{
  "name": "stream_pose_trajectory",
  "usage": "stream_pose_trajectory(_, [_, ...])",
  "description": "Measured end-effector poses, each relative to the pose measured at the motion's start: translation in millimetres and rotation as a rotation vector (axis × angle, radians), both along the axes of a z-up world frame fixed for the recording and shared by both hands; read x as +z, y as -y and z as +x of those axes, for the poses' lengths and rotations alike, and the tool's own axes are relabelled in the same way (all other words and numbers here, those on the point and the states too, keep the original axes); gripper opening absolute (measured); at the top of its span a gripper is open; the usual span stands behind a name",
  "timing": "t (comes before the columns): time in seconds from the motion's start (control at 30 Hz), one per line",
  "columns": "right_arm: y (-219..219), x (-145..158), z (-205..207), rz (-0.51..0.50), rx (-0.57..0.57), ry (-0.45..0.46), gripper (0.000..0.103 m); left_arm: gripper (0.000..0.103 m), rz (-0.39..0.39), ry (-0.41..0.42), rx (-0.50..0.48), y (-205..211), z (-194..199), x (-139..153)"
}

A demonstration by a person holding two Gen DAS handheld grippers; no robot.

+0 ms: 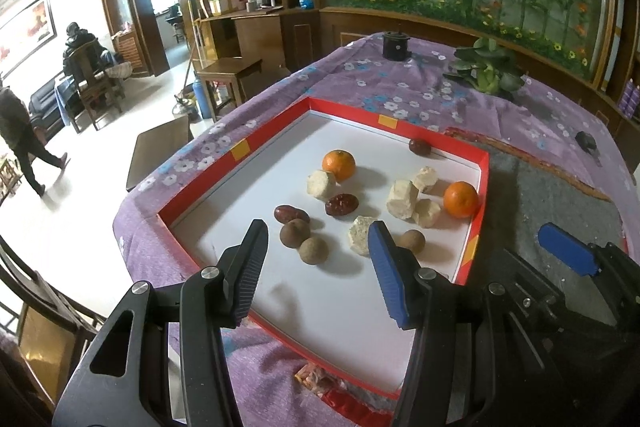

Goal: Organize fruits

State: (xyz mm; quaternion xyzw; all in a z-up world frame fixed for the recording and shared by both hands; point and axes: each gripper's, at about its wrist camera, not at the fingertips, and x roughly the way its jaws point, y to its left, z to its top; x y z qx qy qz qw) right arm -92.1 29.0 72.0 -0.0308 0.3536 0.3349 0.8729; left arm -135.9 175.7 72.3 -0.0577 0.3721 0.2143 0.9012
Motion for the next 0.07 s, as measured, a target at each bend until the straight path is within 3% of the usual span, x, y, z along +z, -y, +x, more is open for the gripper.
stream_pose_trajectory(0.07, [2.0,0.0,1.9,0.004,-0.003,-0.005,0.056,0.052,-0.013,-0.007,-0.001,0.3,0.5,0.0])
